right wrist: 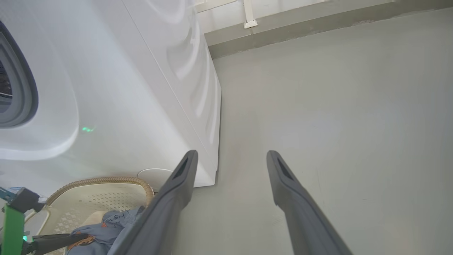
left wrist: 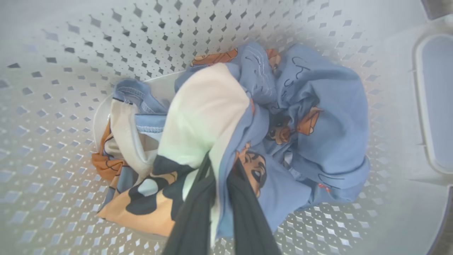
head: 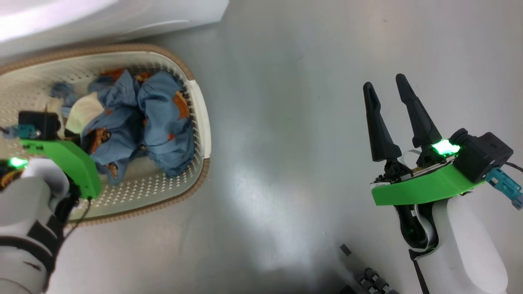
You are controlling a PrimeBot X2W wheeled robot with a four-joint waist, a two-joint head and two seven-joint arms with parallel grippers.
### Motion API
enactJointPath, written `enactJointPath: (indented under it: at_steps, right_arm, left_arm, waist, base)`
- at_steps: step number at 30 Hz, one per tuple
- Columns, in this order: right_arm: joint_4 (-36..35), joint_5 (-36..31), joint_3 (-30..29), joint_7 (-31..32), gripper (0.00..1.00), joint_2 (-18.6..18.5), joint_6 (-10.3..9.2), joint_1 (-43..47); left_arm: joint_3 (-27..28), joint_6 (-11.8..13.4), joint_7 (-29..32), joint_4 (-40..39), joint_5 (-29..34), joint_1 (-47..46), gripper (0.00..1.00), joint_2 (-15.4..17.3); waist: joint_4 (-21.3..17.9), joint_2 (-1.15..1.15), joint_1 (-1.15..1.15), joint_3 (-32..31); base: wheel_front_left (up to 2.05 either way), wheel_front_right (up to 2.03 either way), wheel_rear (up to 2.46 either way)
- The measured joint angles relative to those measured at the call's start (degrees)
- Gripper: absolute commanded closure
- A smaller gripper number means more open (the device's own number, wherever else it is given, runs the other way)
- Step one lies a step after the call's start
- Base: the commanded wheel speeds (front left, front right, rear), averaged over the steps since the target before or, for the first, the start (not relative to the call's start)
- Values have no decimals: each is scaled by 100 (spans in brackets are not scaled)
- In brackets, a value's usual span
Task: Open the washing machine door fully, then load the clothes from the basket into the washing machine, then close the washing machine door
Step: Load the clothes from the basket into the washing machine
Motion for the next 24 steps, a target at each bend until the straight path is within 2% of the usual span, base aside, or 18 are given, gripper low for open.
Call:
enactJointPath:
  at_steps: [8,14,18,24]
  right_arm:
    - [127,-179,-146,0,0,-1,0,79]
    - [247,-350,-198,0,0,-45,0,414]
    - [314,-350,-227,0,0,-140,0,611]
    - [432,-344,-305,0,0,-281,0,985]
  left_arm:
    - [140,0,-390,-231,-504,437,100,-194]
    - [414,0,-457,-600,-782,912,100,-266]
    - [907,0,-457,-1035,-653,1214,100,-256]
    - [1809,0,-457,-1668,-21,1957,100,-289]
  waist:
    - [210,0,-1,-457]
    - [402,0,-1,-893]
    - [536,0,-1,-1220]
    - [731,0,-1,-1749]
  base:
    - [0,0,0]
    - [0,0,0]
    - [0,0,0]
    - [0,0,0]
